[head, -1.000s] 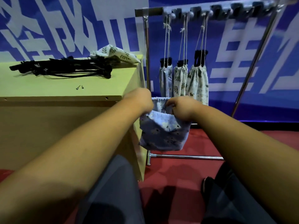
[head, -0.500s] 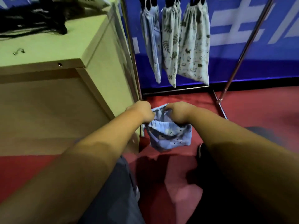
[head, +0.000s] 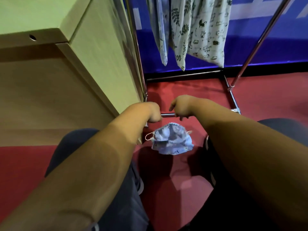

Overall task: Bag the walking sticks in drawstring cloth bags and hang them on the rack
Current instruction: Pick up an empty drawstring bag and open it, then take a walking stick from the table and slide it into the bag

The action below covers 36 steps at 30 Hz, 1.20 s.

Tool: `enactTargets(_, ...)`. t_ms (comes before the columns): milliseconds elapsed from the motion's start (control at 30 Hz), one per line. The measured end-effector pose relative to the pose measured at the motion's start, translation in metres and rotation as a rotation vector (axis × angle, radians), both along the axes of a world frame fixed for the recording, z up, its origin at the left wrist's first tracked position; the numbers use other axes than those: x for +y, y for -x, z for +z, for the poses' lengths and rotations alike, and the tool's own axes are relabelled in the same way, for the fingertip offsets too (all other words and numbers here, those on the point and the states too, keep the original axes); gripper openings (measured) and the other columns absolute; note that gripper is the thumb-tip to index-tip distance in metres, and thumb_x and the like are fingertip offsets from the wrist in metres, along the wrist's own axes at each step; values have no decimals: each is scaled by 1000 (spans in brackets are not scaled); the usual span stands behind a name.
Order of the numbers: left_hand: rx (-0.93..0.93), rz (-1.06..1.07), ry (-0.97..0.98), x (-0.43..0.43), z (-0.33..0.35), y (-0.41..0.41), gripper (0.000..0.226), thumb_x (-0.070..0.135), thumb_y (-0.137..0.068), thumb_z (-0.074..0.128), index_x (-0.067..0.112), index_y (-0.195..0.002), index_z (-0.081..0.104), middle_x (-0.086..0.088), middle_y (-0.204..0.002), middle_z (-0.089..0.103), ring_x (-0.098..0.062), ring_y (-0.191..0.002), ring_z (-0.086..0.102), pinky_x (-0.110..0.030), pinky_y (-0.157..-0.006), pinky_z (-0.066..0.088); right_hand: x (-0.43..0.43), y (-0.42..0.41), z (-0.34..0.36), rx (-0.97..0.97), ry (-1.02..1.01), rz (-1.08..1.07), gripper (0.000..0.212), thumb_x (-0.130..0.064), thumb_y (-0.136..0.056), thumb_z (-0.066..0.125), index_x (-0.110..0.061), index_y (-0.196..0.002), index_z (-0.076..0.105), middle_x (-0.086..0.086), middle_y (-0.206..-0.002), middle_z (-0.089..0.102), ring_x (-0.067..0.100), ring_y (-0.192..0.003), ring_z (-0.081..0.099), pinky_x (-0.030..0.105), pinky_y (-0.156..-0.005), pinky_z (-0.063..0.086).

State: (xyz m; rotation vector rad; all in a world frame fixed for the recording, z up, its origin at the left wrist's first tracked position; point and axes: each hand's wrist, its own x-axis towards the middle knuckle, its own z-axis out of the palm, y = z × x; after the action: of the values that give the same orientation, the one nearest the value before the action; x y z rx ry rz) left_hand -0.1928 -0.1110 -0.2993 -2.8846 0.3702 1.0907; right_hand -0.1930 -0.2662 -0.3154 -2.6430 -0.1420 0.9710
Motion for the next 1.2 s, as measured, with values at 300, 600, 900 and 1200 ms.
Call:
enactTargets(300, -108, 5, 172, 13, 28, 10, 51, 41, -105, 60, 2, -137, 64, -18, -140, 65, -35, -126, 61, -34, -98, 48, 10, 18, 34, -104, -202, -242, 41, 5, -99, 49, -10, -126, 76, 8, -108, 79, 31, -90, 75, 16, -49, 49)
enactTargets(600, -255, 206, 556, 39, 139, 19, 29, 28, -104, 61, 3, -106, 76, -19, -102, 79, -35, -92, 76, -38, -75, 60, 19, 9, 144, -338, -529, -447, 34, -3, -101, 39, -15, -101, 71, 13, -92, 80, 26, -65, 69, 29, -57, 52)
enactTargets(900, -347, 364, 849, 81, 259, 20, 22, 26, -107, 58, 8, -108, 70, -14, -109, 79, -24, -90, 81, -35, -76, 60, 56, 6, 267, -476, -702, -371, 31, -11, -109, 38, -8, -114, 68, 11, -91, 77, 23, -67, 65, 32, -58, 48)
enactTargets(1200, -474, 567, 1005, 142, 318, 7, 18, 14, -107, 56, 3, -111, 70, -17, -104, 78, -30, -83, 78, -46, -84, 64, 109, -16, 324, -554, -714, -252, 30, -10, -108, 41, -12, -111, 72, 9, -96, 78, 23, -71, 67, 39, -66, 54)
